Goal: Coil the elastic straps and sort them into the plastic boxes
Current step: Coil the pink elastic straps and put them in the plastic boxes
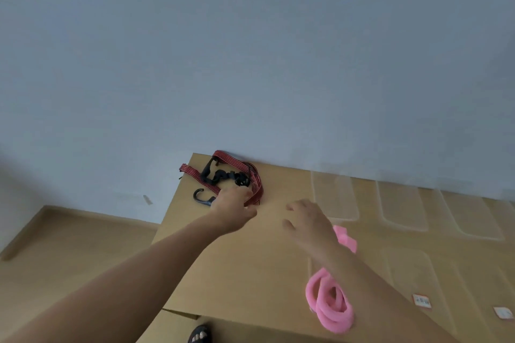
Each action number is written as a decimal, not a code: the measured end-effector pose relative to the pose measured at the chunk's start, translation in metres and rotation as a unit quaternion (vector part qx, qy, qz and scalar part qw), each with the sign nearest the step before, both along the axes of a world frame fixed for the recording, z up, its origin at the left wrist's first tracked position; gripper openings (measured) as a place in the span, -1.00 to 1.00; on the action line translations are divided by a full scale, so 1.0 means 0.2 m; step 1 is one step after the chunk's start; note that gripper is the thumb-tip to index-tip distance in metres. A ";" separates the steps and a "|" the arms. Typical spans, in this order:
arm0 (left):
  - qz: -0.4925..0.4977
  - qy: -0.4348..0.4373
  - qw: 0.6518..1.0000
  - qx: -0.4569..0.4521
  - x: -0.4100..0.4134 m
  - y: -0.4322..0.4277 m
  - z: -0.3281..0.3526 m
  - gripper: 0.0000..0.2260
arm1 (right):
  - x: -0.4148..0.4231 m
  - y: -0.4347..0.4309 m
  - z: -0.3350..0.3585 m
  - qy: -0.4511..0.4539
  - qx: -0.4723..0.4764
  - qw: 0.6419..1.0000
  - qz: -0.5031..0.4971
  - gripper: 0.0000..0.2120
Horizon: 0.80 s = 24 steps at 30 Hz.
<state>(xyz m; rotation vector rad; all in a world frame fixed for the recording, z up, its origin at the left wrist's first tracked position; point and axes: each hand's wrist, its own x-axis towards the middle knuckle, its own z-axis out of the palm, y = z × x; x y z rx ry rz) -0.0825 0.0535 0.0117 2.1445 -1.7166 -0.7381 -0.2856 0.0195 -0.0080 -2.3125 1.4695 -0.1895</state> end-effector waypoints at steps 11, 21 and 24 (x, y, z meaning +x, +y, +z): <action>0.078 0.036 0.996 0.018 0.59 0.13 -0.08 -0.62 | 0.59 -0.23 -0.15 0.122 -0.038 0.990 0.068 -0.51; 0.028 0.051 0.998 0.013 0.75 0.06 -0.13 -0.58 | 0.82 -0.18 -0.24 0.130 -0.030 0.985 0.113 -0.66; 0.052 0.078 0.996 -0.002 0.79 0.02 -0.09 -0.49 | 0.82 -0.21 -0.09 -0.027 -0.012 0.999 0.022 -0.74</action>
